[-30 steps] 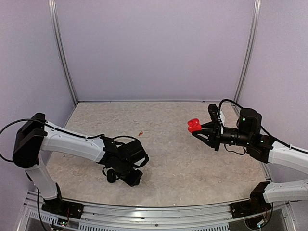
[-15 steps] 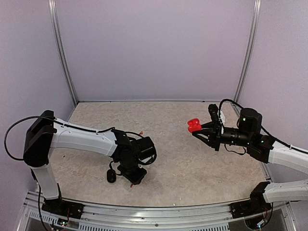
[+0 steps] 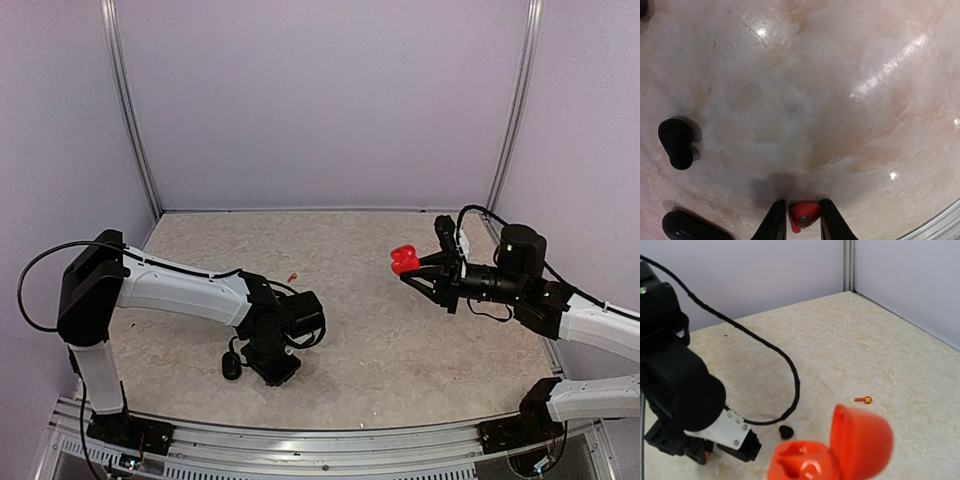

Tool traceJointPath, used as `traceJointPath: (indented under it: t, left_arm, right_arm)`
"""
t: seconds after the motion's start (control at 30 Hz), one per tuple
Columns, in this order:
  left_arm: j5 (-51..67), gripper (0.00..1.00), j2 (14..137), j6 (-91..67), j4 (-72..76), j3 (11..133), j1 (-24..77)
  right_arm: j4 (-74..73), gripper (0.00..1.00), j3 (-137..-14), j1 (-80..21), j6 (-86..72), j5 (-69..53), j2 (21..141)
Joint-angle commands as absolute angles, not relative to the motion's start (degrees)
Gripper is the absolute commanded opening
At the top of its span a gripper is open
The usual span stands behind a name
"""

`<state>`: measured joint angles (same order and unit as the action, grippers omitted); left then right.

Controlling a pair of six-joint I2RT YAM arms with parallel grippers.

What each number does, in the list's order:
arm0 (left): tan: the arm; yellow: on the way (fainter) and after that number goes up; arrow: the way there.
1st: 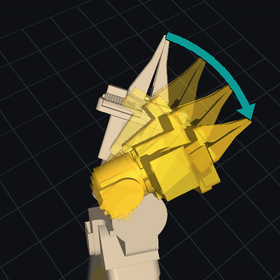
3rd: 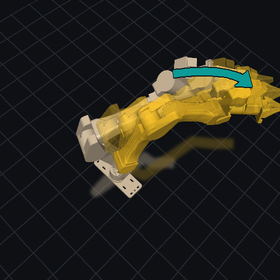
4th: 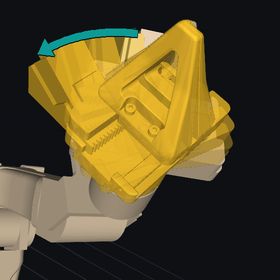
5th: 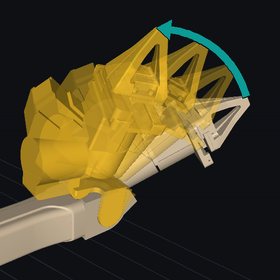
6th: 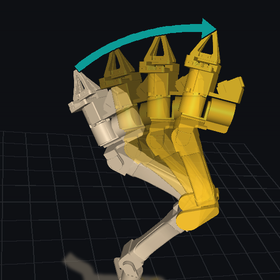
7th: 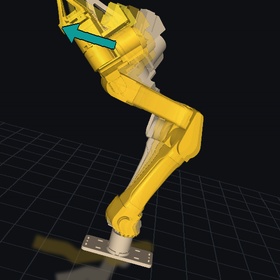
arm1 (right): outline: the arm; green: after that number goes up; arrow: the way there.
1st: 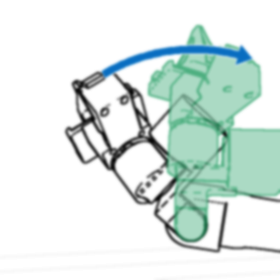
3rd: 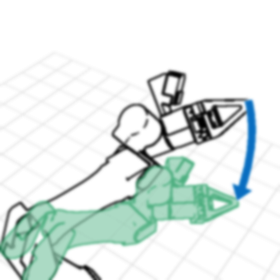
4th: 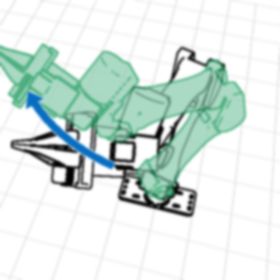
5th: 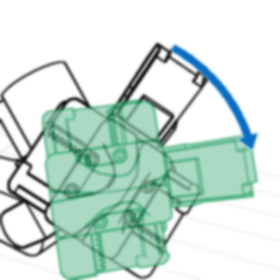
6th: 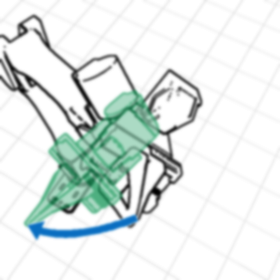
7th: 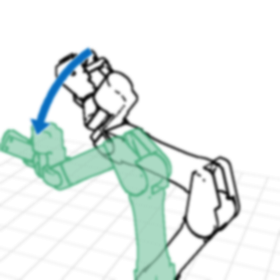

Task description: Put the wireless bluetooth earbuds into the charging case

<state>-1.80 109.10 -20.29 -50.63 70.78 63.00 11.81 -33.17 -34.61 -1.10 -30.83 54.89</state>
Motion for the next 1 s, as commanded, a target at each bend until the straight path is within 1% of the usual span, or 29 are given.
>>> traceJointPath:
  t: [0.0,0.17,0.3,0.47,0.53,0.77,0.97]
  left_arm:
    - [-1.4,0.24,110.3,-18.9,-50.9,72.2,63.0]
    - [-1.3,0.18,109.8,-18.8,-50.2,72.1,62.7]
    - [-1.0,0.17,108.2,-19.0,-47.9,71.2,61.8]
    - [-2.9,0.16,102.3,-19.2,-41.3,69.8,60.0]
    - [-4.1,0.16,97.3,-18.8,-36.7,68.8,59.0]
    - [-6.4,0.16,79.5,-14.7,-10.9,61.4,58.0]
    - [-4.7,0.16,69.9,-12.4,10.8,53.4,58.7]
  right_arm:
    - [11.4,0.19,-34.2,-34.0,-0.7,-30.9,54.0]
    - [11.3,0.19,-34.2,-34.0,-0.7,-30.8,53.9]
    - [11.3,0.19,-34.3,-34.0,-0.7,-30.8,53.9]
    - [12.4,0.19,-34.1,-34.0,-1.1,-30.4,53.7]
    - [13.7,0.19,-33.8,-34.0,-1.4,-30.5,53.7]
    - [21.9,0.18,-33.3,-34.1,-2.8,-32.1,56.9]
    - [30.0,0.18,-34.1,-36.0,-3.0,-33.8,60.3]
